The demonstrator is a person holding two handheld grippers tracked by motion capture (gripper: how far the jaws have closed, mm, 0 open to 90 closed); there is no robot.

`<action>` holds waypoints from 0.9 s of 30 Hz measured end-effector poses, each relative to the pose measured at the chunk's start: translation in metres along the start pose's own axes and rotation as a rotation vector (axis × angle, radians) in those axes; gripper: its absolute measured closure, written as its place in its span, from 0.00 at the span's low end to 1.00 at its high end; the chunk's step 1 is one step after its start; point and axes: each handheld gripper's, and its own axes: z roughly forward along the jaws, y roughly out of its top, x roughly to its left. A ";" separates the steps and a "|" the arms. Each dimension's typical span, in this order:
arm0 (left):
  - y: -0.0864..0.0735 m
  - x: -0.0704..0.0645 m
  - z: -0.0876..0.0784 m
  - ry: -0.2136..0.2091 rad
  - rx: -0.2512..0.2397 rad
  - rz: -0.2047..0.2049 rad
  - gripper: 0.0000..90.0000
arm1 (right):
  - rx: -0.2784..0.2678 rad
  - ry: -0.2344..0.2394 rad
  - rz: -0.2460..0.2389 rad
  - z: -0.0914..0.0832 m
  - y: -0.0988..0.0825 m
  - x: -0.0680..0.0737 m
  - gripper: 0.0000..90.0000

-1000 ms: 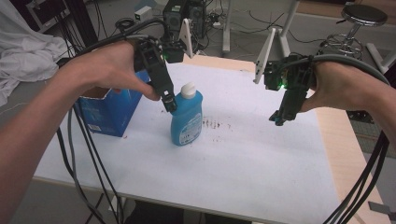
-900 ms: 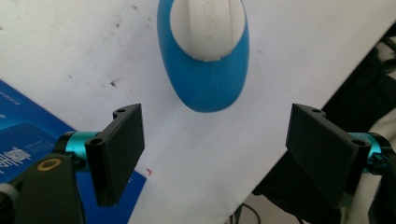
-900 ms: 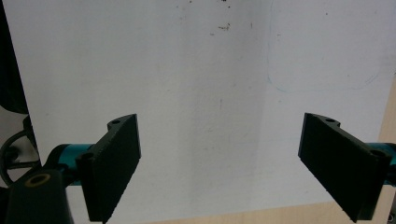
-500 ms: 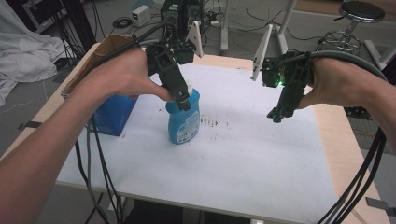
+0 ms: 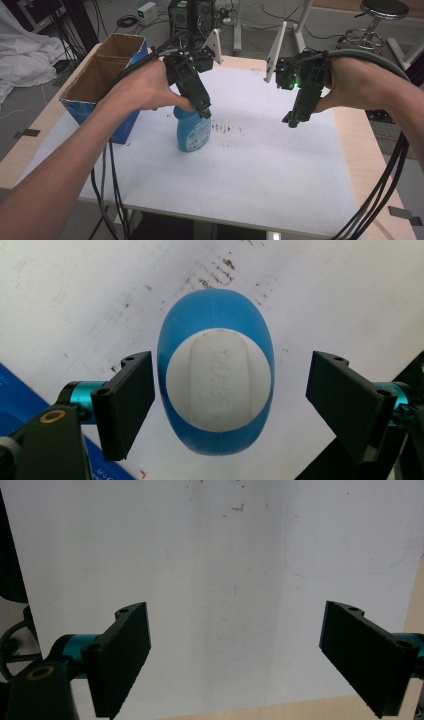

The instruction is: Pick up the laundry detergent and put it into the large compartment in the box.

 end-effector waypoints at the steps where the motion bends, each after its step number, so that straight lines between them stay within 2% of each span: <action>1: 0.000 0.000 0.001 0.004 -0.003 -0.002 0.22 | 0.000 0.000 0.001 0.000 0.000 0.000 0.14; 8: 0.003 -0.002 0.008 0.024 0.007 -0.007 0.22 | 0.002 0.005 0.001 0.002 -0.001 -0.001 0.14; 10: 0.003 -0.002 0.008 0.023 0.017 0.003 0.22 | 0.003 0.005 0.000 0.002 -0.001 -0.001 0.14; 18: 0.004 -0.004 0.012 0.039 0.001 -0.021 0.22 | 0.002 0.003 0.004 0.004 -0.001 -0.001 0.14; 27: 0.004 -0.004 0.014 0.047 0.008 -0.022 0.28 | 0.003 0.004 0.002 0.004 0.000 0.000 0.14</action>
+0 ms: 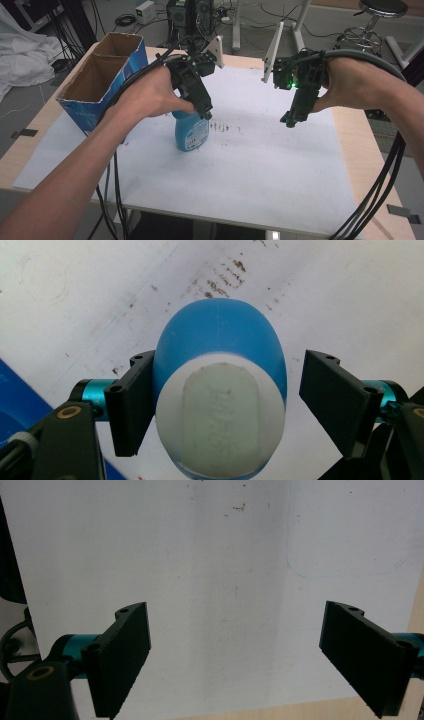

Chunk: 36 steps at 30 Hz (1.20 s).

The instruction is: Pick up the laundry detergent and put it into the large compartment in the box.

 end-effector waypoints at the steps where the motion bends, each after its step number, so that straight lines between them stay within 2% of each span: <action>1: 0.000 0.000 0.000 0.001 0.000 0.000 0.28 | 0.000 -0.001 0.001 0.000 0.000 0.000 0.14; 4: 0.000 0.000 0.001 0.001 -0.006 -0.012 0.29 | 0.001 -0.001 -0.002 0.001 0.000 0.000 0.14; 9: -0.001 0.001 0.000 0.009 0.000 -0.004 0.31 | 0.000 0.000 -0.004 0.001 0.000 -0.001 0.13; 10: -0.001 0.000 0.001 0.006 -0.009 -0.017 0.31 | 0.000 0.000 -0.003 0.001 0.000 -0.001 0.14; 20: -0.002 0.001 0.002 0.019 -0.004 -0.019 0.35 | -0.002 -0.002 0.002 0.001 0.000 0.000 0.14; 36: -0.001 0.004 0.005 0.011 0.004 -0.030 0.42 | -0.003 -0.002 -0.002 0.001 0.001 0.000 0.14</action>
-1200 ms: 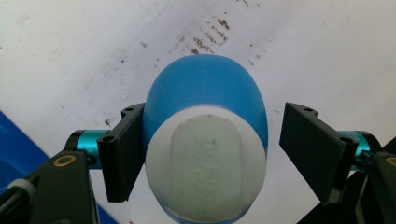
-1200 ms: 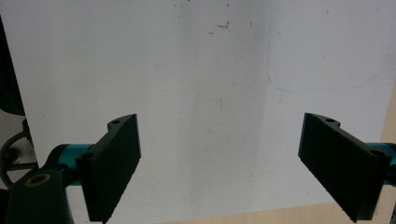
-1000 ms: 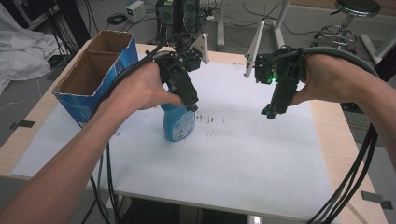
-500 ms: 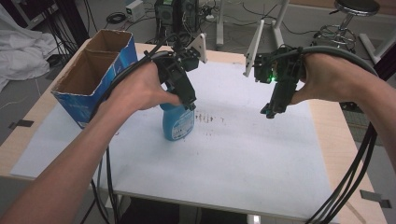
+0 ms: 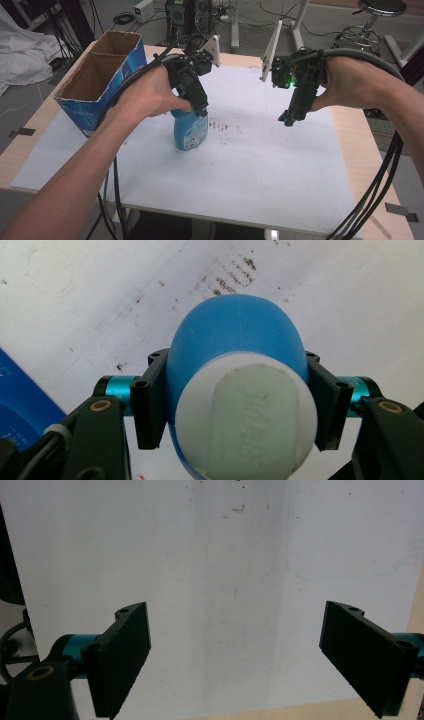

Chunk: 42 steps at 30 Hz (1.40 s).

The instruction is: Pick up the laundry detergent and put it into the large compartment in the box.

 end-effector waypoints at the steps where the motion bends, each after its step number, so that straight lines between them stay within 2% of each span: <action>1: 0.000 0.000 0.000 0.001 -0.002 -0.001 0.42 | 0.001 0.000 0.000 0.000 0.000 0.000 0.14; 10: 0.000 0.001 0.000 -0.005 -0.002 0.006 0.42 | 0.002 -0.005 0.002 -0.001 0.000 0.002 0.14; 13: 0.001 0.001 -0.001 -0.014 0.014 0.028 0.42 | 0.006 -0.006 0.002 -0.001 0.000 0.002 0.14; 17: 0.003 0.002 -0.008 -0.033 -0.002 0.035 0.43 | 0.004 -0.006 -0.001 -0.002 -0.001 0.002 0.13; 22: 0.011 0.004 -0.029 -0.024 0.001 0.065 0.43 | 0.005 -0.007 0.000 -0.002 -0.001 0.002 0.14; 23: 0.013 0.006 -0.036 -0.019 0.007 0.079 0.43 | 0.004 -0.009 0.001 -0.002 -0.001 0.002 0.14; 29: 0.028 0.016 -0.075 -0.021 0.003 0.105 0.43 | -0.001 -0.009 0.006 -0.003 -0.002 0.002 0.14; 35: 0.038 0.025 -0.110 0.000 0.001 0.108 0.43 | 0.002 -0.012 0.007 -0.003 -0.003 0.002 0.14; 38: 0.041 0.028 -0.125 0.009 0.000 0.101 0.43 | 0.001 -0.013 0.008 -0.003 -0.003 0.003 0.13; 42: 0.045 0.030 -0.140 0.011 0.008 0.114 0.43 | 0.000 -0.014 0.004 -0.004 -0.003 0.003 0.13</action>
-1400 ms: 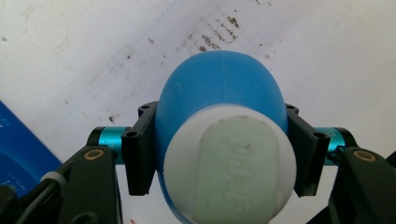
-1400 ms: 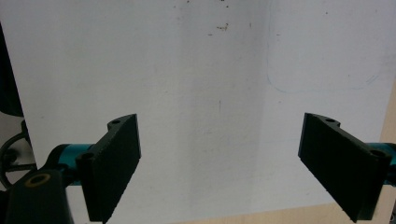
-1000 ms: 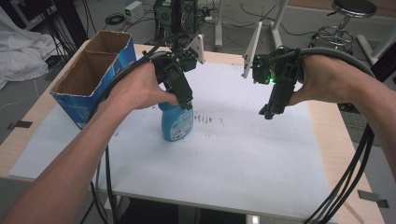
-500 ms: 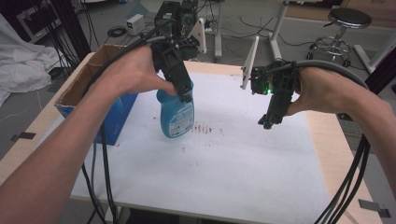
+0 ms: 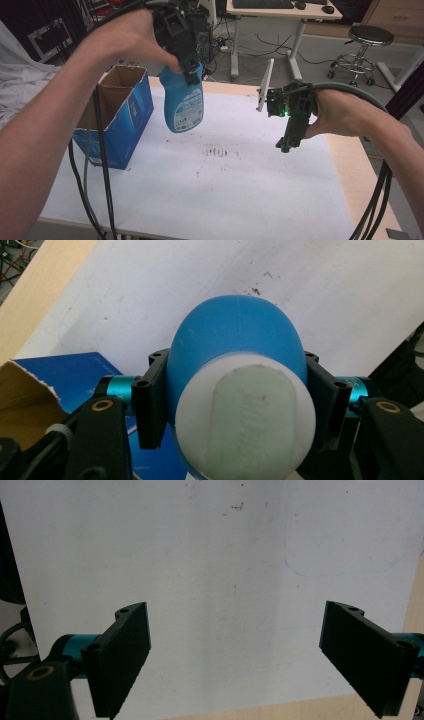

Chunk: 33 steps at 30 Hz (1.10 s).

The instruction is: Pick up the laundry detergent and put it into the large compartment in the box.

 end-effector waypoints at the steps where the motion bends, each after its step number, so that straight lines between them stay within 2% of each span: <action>1: 0.001 0.001 -0.004 -0.001 -0.003 -0.001 0.43 | -0.001 0.001 0.002 0.000 0.000 0.000 0.14; 6: 0.004 0.009 -0.027 -0.024 -0.027 -0.011 0.43 | -0.002 -0.001 -0.008 -0.001 0.000 0.001 0.13; 9: 0.004 0.015 -0.041 -0.023 -0.034 -0.006 0.43 | -0.002 -0.003 0.000 -0.002 -0.001 0.001 0.14; 16: -0.003 0.027 -0.053 -0.026 -0.041 -0.023 0.43 | -0.003 -0.005 0.009 -0.002 -0.006 -0.001 0.14; 26: -0.033 0.057 -0.061 -0.002 -0.027 -0.083 0.43 | -0.002 -0.007 0.009 -0.001 -0.005 -0.001 0.14; 33: -0.058 0.078 -0.070 0.045 -0.011 -0.132 0.43 | 0.002 -0.003 0.003 0.001 -0.002 -0.001 0.13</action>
